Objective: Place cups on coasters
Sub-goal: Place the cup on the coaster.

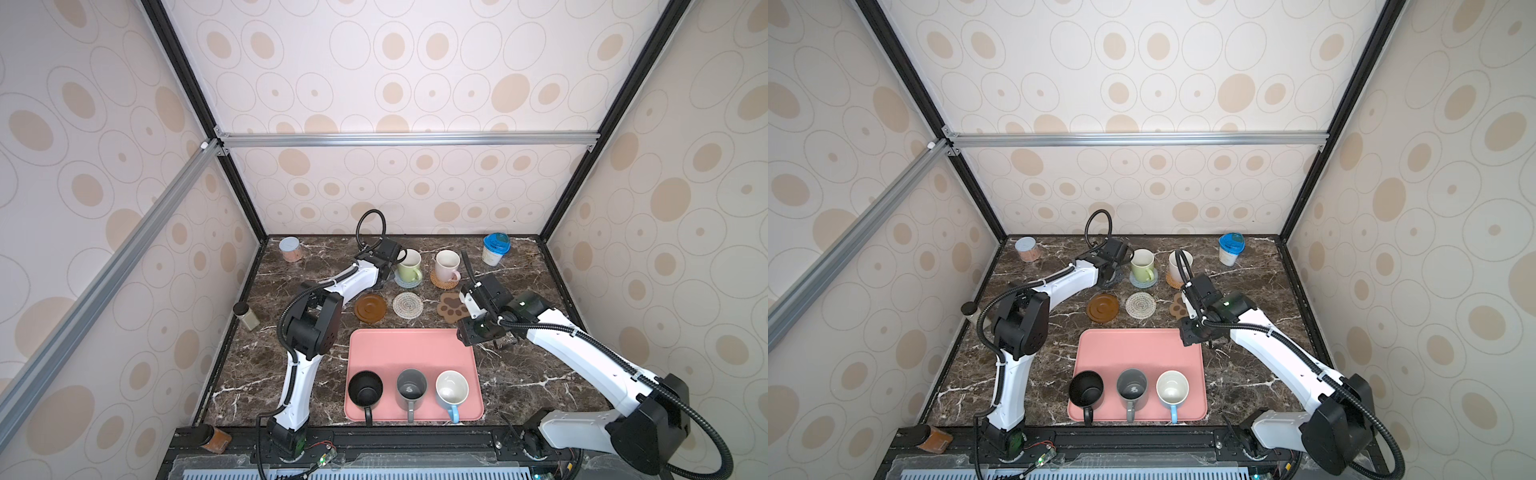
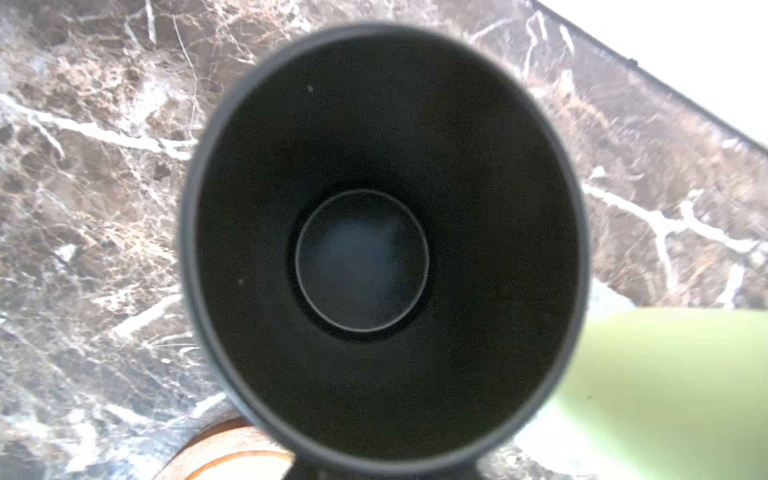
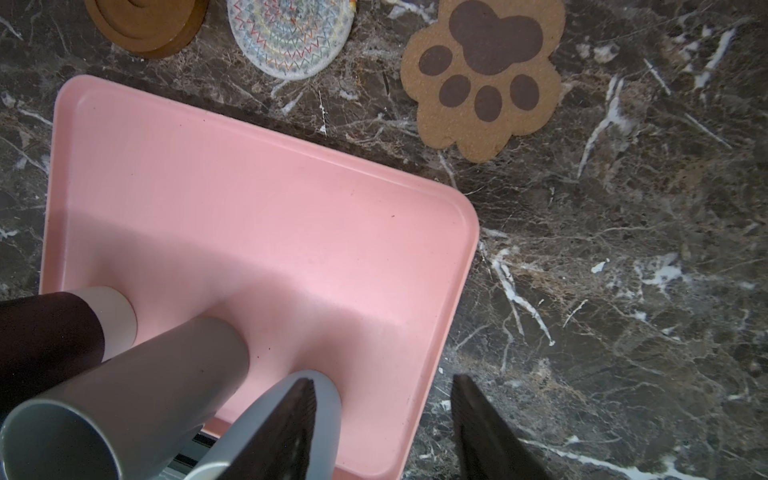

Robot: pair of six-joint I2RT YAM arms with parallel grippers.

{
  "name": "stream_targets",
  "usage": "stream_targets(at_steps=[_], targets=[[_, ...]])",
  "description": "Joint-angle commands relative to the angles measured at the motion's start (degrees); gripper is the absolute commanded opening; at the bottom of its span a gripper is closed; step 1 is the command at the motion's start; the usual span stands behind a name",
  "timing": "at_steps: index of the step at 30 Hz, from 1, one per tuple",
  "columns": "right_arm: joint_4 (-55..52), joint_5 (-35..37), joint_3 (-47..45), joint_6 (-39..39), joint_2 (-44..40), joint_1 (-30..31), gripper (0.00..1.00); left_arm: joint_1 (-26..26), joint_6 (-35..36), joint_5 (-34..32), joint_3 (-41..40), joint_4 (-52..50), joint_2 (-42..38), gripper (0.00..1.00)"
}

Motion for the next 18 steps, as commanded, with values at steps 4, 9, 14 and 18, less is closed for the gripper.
stream_targets(at_steps=[4, 9, 14, 18], targets=[[-2.12, 1.34, 0.81, 0.59, -1.61, 0.18, 0.56, -0.18, -0.19, -1.14, -0.12, 0.35, 0.26, 0.37], [-2.8, 2.29, 0.91, 0.53, -2.13, 0.23, 0.56, -0.4, -0.46, -0.57, -1.4, 1.32, -0.78, 0.38], [-3.45, 3.45, 1.13, 0.63, -2.58, 0.23, 0.56, -0.61, -0.56, 1.4, -3.15, 3.19, -2.03, 0.39], [-3.67, 3.73, 1.18, 1.1, -2.93, 0.23, 0.56, -0.7, -0.64, 2.95, -3.78, 4.1, -2.34, 0.41]])
